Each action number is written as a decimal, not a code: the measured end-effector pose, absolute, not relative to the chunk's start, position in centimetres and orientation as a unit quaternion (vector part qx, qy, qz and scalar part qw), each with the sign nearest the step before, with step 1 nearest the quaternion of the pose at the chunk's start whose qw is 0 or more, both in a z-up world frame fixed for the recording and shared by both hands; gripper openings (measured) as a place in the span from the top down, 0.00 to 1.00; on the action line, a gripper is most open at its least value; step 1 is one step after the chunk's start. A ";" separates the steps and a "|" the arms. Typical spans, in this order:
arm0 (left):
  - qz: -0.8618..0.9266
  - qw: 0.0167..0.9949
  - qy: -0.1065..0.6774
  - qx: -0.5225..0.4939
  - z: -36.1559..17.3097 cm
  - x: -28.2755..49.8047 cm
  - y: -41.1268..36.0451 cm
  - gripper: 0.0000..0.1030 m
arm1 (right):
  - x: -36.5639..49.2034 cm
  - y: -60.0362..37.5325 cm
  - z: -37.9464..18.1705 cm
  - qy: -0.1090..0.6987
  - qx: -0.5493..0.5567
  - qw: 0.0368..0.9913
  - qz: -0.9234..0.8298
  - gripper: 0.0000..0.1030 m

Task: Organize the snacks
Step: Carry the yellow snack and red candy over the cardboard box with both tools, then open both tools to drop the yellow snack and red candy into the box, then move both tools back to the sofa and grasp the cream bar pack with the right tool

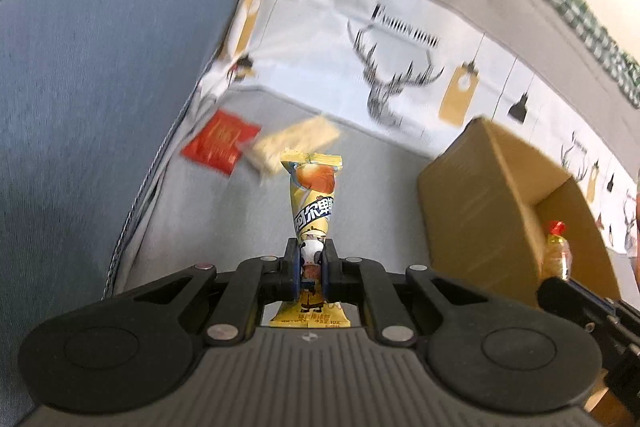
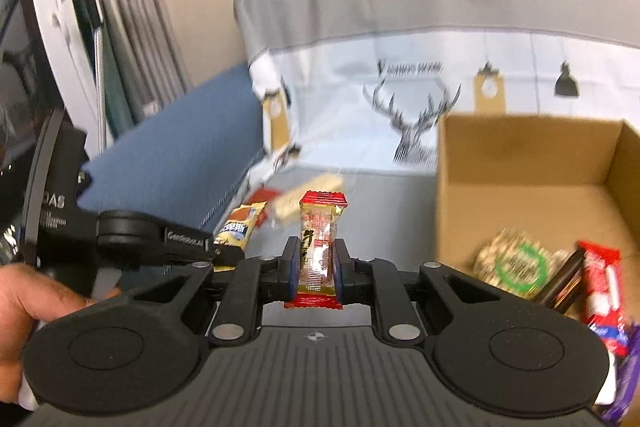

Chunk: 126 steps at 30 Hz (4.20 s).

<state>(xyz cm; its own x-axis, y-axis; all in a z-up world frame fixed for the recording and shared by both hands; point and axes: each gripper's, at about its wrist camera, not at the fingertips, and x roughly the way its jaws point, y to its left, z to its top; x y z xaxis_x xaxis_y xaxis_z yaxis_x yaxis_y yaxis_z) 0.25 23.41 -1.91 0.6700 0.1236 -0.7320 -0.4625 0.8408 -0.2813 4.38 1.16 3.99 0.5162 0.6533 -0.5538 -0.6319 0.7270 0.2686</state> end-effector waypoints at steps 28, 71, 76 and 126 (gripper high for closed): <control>0.047 0.947 0.253 -0.194 2.0 4.5 9.7 0.90 | 9.1 -9.1 4.6 0.250 0.047 0.935 0.246 0.84; -0.056 0.948 0.267 -0.166 0.2 7.3 3.6 0.90 | 10.9 -13.5 4.0 0.254 0.051 0.952 0.161 0.84; -0.058 0.948 0.265 -0.166 0.3 7.2 3.7 0.90 | 10.9 -13.4 3.9 0.254 0.047 0.952 0.162 0.84; 0.236 0.891 0.317 -0.224 0.9 9.6 28.3 0.91 | 8.1 -2.1 3.8 0.248 0.094 0.929 0.258 0.82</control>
